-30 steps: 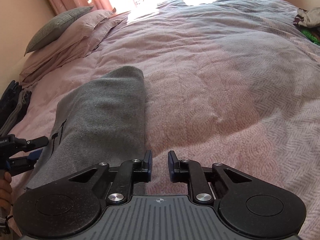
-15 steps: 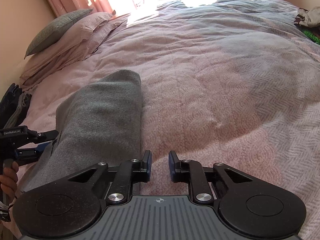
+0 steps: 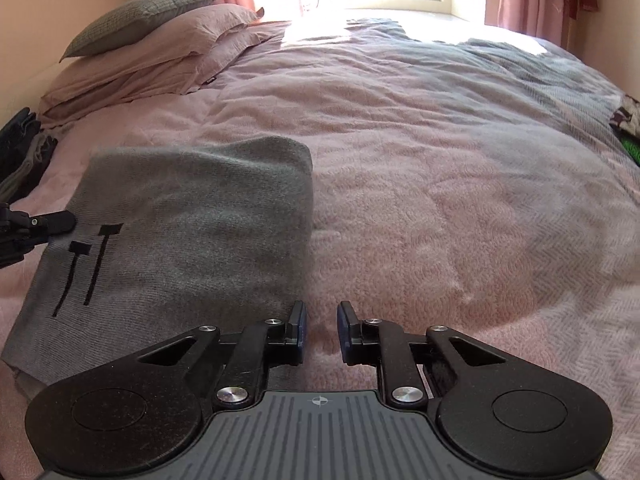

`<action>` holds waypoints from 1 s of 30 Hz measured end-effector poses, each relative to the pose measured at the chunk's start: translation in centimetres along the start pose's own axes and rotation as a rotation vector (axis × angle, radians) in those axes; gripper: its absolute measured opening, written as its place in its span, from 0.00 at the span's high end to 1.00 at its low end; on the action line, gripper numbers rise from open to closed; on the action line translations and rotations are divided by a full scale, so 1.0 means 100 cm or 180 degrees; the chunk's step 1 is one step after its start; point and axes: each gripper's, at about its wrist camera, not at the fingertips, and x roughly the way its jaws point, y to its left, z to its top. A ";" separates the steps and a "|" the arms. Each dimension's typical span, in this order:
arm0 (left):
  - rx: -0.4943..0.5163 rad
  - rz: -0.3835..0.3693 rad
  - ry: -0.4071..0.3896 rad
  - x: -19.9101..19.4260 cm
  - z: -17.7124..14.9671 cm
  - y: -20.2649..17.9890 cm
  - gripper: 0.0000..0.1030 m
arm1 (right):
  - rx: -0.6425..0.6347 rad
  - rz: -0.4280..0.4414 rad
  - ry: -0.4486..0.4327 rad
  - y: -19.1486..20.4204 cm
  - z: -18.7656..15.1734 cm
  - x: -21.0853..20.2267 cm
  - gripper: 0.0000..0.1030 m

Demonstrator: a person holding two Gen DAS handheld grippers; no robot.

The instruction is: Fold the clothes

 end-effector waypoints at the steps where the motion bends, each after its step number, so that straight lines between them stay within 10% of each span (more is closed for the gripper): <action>1: -0.0010 0.0053 0.0029 0.004 -0.003 0.002 0.96 | -0.0076 -0.0043 0.0002 0.005 0.001 0.001 0.85; 15: 0.0591 0.0667 -0.0017 0.013 -0.035 -0.006 0.93 | -0.1036 -0.0328 -0.0192 0.049 -0.018 0.032 1.00; 23: 0.0394 0.0564 -0.0307 -0.019 0.008 -0.014 0.89 | -0.0158 0.0137 -0.0414 -0.003 0.020 0.007 0.84; 30: 0.0879 0.0670 -0.0007 0.049 0.016 -0.054 0.88 | -0.0248 0.0550 -0.0694 0.022 0.059 0.039 0.82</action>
